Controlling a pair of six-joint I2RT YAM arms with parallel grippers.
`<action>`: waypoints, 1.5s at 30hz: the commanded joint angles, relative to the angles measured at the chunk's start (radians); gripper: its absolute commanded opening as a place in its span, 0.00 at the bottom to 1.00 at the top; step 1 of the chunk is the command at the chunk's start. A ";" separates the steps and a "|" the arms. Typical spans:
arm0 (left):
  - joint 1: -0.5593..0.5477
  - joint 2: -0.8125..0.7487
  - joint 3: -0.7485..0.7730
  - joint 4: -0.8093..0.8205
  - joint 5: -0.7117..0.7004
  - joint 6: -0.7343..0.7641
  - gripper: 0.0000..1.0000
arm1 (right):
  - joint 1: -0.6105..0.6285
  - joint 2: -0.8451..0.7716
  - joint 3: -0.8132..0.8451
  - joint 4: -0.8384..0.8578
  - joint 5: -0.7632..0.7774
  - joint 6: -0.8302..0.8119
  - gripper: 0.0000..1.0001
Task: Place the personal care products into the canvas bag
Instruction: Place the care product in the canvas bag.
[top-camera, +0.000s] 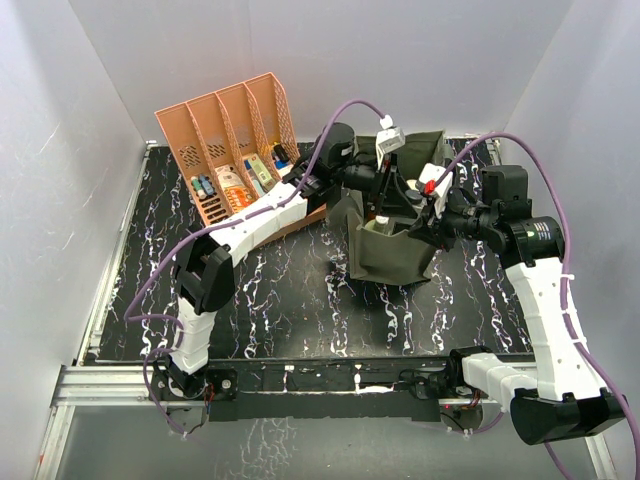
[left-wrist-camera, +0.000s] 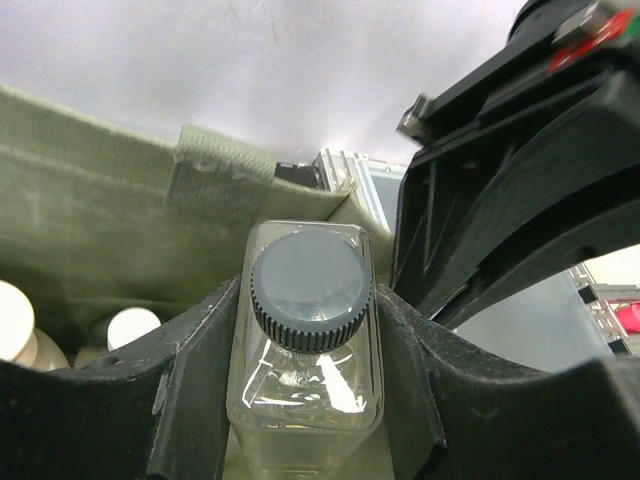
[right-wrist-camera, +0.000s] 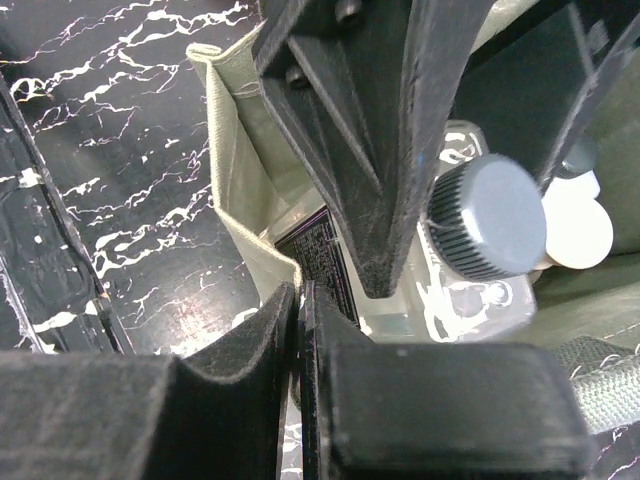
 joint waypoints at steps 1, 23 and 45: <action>-0.031 -0.086 -0.058 0.017 0.093 -0.014 0.00 | -0.003 -0.026 0.070 0.118 -0.020 0.003 0.08; 0.027 -0.105 0.235 -0.267 0.062 0.148 0.00 | -0.008 -0.039 0.047 0.097 -0.059 -0.004 0.08; 0.220 -0.022 0.487 -0.258 -0.086 0.042 0.00 | -0.005 -0.004 -0.105 -0.095 -0.014 -0.246 0.08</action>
